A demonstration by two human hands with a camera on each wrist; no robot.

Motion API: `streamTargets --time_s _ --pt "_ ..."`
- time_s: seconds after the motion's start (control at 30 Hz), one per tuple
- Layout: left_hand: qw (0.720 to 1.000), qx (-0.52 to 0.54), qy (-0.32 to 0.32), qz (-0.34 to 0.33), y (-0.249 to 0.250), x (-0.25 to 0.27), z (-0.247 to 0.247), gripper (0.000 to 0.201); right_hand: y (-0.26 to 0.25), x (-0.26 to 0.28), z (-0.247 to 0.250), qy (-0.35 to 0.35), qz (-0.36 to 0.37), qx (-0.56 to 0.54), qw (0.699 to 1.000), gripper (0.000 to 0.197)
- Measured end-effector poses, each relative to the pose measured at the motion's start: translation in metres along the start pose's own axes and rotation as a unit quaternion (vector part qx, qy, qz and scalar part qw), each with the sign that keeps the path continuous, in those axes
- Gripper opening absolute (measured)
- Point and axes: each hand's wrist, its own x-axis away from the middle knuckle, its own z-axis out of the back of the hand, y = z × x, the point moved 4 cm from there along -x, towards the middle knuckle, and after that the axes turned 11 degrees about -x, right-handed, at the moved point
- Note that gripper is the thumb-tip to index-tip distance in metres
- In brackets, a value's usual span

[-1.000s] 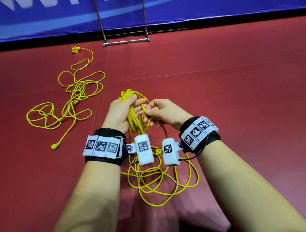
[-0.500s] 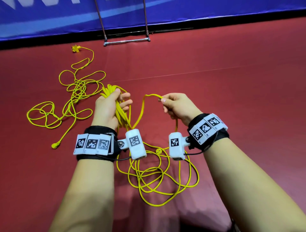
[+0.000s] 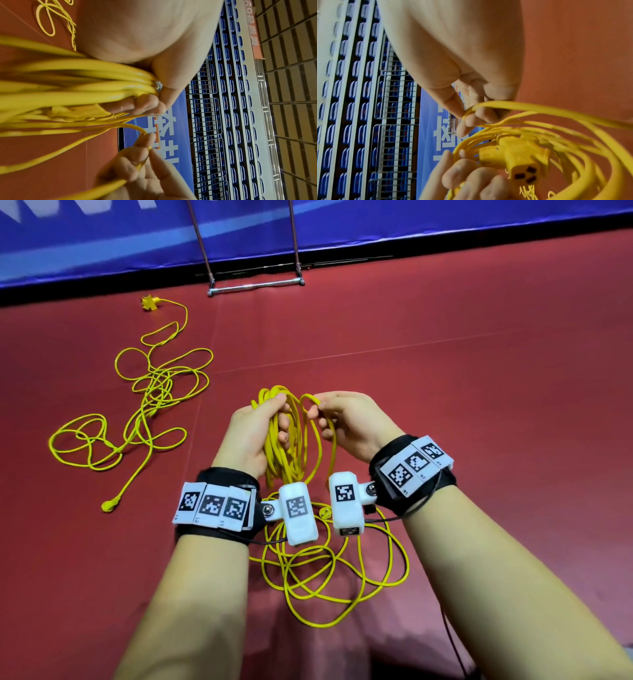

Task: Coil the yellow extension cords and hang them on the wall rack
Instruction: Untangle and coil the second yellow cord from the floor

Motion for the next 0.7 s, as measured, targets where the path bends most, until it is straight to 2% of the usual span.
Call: streamTargets --time_s 0.13,0.23,0.43,0.6,0.7 --pt "1.000 -0.011 -0.022 0.004 -0.002 0.000 -0.004 0.022 0.000 0.003 -0.003 -0.055 -0.046 -0.054 0.996 0.035" --pt "0.999 -0.033 -0.028 -0.006 -0.003 -0.002 -0.003 0.021 -0.001 0.002 0.000 -0.051 -0.051 -0.058 0.996 0.038" --pt "0.999 -0.040 -0.029 -0.010 -0.003 -0.003 -0.001 0.016 -0.009 -0.006 0.007 0.020 0.029 -0.055 0.998 0.036" --pt "0.998 -0.047 -0.037 -0.009 -0.006 -0.002 -0.007 0.019 0.000 -0.001 -0.002 -0.022 0.021 -0.018 0.999 0.023" --pt "0.998 -0.047 -0.033 -0.010 -0.007 0.000 -0.011 0.024 0.003 0.000 -0.006 -0.023 0.015 -0.002 1.000 0.018"
